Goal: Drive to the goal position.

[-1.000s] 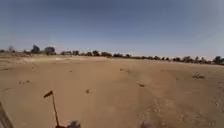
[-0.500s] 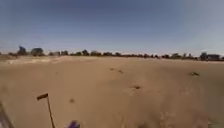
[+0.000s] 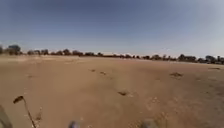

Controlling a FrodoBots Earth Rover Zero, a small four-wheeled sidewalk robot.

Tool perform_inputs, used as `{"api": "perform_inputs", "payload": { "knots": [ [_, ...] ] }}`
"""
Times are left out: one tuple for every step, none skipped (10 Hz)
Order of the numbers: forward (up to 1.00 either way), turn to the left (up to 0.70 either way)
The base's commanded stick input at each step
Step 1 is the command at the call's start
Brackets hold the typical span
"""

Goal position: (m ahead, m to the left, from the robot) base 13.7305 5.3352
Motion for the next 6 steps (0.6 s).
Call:
{"api": "perform_inputs", "payload": {
  "knots": [
    [0.70, 0.00],
    [0.70, 0.00],
    [0.70, 0.00],
    [0.70, 0.00],
    [0.70, 0.00],
    [0.70, 0.00]
  ]
}}
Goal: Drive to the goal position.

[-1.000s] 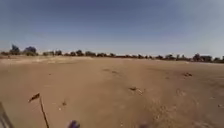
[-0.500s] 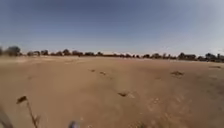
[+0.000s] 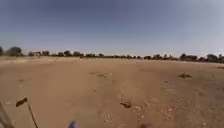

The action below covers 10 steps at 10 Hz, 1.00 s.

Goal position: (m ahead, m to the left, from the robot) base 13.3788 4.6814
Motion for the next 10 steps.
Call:
{"api": "perform_inputs", "payload": {
  "knots": [
    [0.70, 0.00],
    [0.70, 0.00],
    [0.70, 0.00],
    [0.70, 0.00],
    [0.70, 0.00],
    [0.70, 0.00],
    [0.70, 0.00],
    [0.70, 0.00],
    [0.70, 0.00],
    [0.70, 0.00]
  ]
}}
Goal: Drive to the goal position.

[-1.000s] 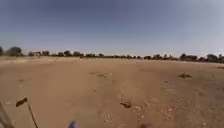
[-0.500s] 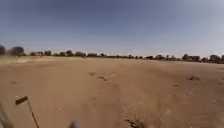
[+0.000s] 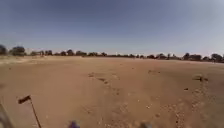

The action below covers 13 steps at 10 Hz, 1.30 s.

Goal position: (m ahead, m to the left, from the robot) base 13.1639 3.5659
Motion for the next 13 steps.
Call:
{"api": "perform_inputs", "payload": {
  "knots": [
    [0.70, 0.00],
    [0.70, 0.00],
    [0.70, 0.00],
    [0.70, 0.00],
    [0.70, 0.00],
    [0.70, 0.00],
    [0.70, 0.00],
    [0.70, 0.00],
    [0.70, 0.00],
    [0.70, 0.00],
    [0.70, 0.00],
    [0.70, 0.00],
    [0.70, 0.00]
  ]
}}
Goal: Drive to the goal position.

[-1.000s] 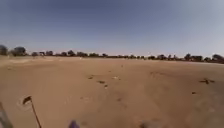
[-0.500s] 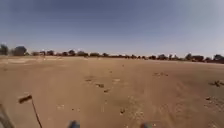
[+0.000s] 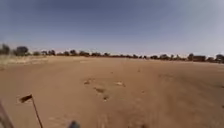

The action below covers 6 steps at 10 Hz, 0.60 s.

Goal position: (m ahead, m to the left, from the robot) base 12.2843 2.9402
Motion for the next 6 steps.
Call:
{"api": "perform_inputs", "payload": {
  "knots": [
    [0.70, 0.00],
    [0.70, 0.00],
    [0.70, 0.00],
    [0.70, 0.00],
    [0.70, 0.00],
    [0.70, 0.00]
  ]
}}
